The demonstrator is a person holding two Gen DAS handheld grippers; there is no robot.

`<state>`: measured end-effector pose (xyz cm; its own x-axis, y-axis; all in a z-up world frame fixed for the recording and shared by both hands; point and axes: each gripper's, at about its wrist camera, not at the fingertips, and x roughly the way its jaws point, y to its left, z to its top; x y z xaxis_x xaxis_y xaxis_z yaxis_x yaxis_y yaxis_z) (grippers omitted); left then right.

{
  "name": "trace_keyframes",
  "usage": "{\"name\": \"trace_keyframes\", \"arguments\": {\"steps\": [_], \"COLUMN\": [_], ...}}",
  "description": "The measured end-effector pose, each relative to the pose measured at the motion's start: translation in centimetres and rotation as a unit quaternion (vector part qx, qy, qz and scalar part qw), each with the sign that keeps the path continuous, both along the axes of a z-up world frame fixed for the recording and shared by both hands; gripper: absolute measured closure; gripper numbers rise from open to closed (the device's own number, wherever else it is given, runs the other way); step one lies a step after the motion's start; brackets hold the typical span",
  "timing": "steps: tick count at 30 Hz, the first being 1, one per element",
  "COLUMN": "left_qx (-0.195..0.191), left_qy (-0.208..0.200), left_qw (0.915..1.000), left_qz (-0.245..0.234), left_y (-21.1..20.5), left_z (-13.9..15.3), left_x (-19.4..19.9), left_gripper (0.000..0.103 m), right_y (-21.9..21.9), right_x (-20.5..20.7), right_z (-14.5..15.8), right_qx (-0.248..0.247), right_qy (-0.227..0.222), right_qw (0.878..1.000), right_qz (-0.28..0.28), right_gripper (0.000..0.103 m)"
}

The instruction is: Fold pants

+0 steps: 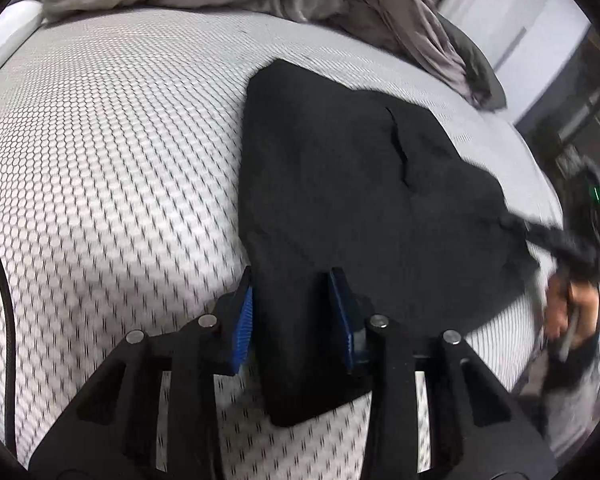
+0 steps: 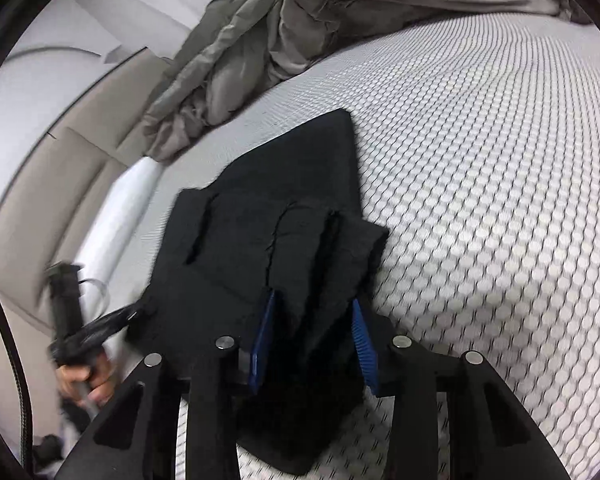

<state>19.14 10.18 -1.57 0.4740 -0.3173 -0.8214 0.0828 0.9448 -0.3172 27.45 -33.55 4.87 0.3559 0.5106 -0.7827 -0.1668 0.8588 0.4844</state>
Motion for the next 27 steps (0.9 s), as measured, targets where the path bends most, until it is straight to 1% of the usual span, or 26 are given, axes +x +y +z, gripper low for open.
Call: {"name": "trace_keyframes", "arguments": {"steps": [3, 4, 5, 7, 8, 9, 10, 11, 12, 13, 14, 15, 16, 17, 18, 19, 20, 21, 22, 23, 24, 25, 26, 27], "left_qx": [0.000, 0.009, 0.025, 0.074, 0.088, 0.087, 0.084, 0.083, 0.089, 0.097, 0.108, 0.121, 0.130, 0.130, 0.122, 0.115, 0.107, 0.107, 0.105, 0.102, 0.106, 0.111, 0.111, 0.103], "left_qy": [-0.018, -0.032, -0.050, -0.106, -0.129, -0.135, -0.137, -0.135, -0.130, -0.124, -0.115, -0.100, -0.093, -0.091, -0.090, -0.088, -0.085, -0.085, -0.087, -0.087, -0.090, -0.096, -0.104, -0.115], "left_qw": [0.9998, 0.9995, 0.9984, 0.9910, 0.9873, 0.9869, 0.9870, 0.9864, 0.9852, 0.9837, 0.9824, 0.9811, 0.9797, 0.9787, 0.9790, 0.9800, 0.9816, 0.9825, 0.9834, 0.9839, 0.9831, 0.9824, 0.9819, 0.9820], "left_qz": [-0.006, 0.002, 0.012, 0.034, 0.028, 0.013, -0.009, -0.044, -0.066, -0.085, -0.100, -0.113, -0.121, -0.130, -0.136, -0.137, -0.133, -0.127, -0.120, -0.118, -0.118, -0.116, -0.113, -0.109], "left_y": [0.3, 0.7, 0.8, 0.1, -0.9, -1.9, -3.1, -5.0, -6.3, -7.5, -8.6, -9.5, -9.9, -9.7, -9.1, -8.5, -7.5, -6.9, -6.3, -5.9, -5.7, -5.7, -5.6, -5.7], "left_z": [0.8, 1.4, 2.1, 4.0, 4.6, 4.9, 4.9, 4.6, 4.2, 3.6, 2.8, 1.8, 1.0, 0.7, 0.7, 0.9, 1.1, 1.2, 1.2, 1.6, 2.1, 2.5, 2.9, 3.5], "left_x": [-1.2, -1.6, -2.0, -2.5, -2.6, -2.5, -2.3, -1.9, -1.6, -1.3, -1.0, -0.6, -0.5, -0.5, -0.7, -0.9, -1.3, -1.5, -1.5, -1.9, -2.0, -1.9, -1.5, -1.2], "left_gripper": [0.071, 0.071, 0.072, 0.072, 0.071, 0.071, 0.071, 0.071, 0.071, 0.071, 0.071, 0.071, 0.071, 0.071, 0.071, 0.071, 0.071, 0.071, 0.071, 0.071, 0.071, 0.071, 0.071, 0.071], "right_y": [0.0, -0.2, -0.2, 0.7, 1.9, 3.3, 5.5, 7.3, 9.6, 10.8, 12.7, 13.8, 14.5, 14.6, 13.9, 12.7, 11.5, 10.0, 8.3, 7.0, 6.5, 6.2, 6.3, 6.2], "right_x": [0.4, 0.2, -0.4, -1.4, -2.0, -2.3, -2.7, -2.9, -3.0, -3.2, -3.0, -2.9, -2.9, -3.1, -3.3, -3.5, -3.6, -3.7, -3.8, -3.9, -4.1, -4.1, -4.1, -4.4], "right_z": [0.9, 1.7, 3.0, 4.5, 5.4, 5.8, 5.8, 5.6, 4.7, 3.9, 2.4, 1.2, 0.2, -0.4, -0.4, -0.2, 0.1, 0.3, 0.6, 0.9, 1.4, 2.0, 2.9, 3.4], "right_qx": [-0.015, -0.024, -0.047, -0.065, -0.068, -0.070, -0.073, -0.073, -0.083, -0.092, -0.111, -0.129, -0.154, -0.174, -0.190, -0.208, -0.221, -0.215, -0.192, -0.178, -0.173, -0.171, -0.161, -0.148], "right_qy": [-0.005, -0.018, -0.045, -0.077, -0.098, -0.109, -0.119, -0.122, -0.120, -0.116, -0.102, -0.094, -0.092, -0.101, -0.108, -0.110, -0.112, -0.112, -0.105, -0.096, -0.097, -0.106, -0.118, -0.128], "right_qw": [1.000, 1.000, 0.998, 0.995, 0.993, 0.991, 0.990, 0.988, 0.986, 0.984, 0.980, 0.976, 0.971, 0.963, 0.958, 0.956, 0.955, 0.957, 0.964, 0.969, 0.970, 0.970, 0.972, 0.973], "right_qz": [-0.001, -0.008, -0.019, -0.014, -0.002, 0.011, 0.036, 0.057, 0.086, 0.103, 0.131, 0.146, 0.160, 0.178, 0.185, 0.175, 0.164, 0.158, 0.151, 0.141, 0.138, 0.135, 0.126, 0.121], "right_gripper": [0.065, 0.065, 0.065, 0.065, 0.065, 0.065, 0.065, 0.065, 0.065, 0.065, 0.065, 0.064, 0.065, 0.065, 0.065, 0.065, 0.069, 0.076, 0.078, 0.078, 0.078, 0.076, 0.073, 0.072]}}
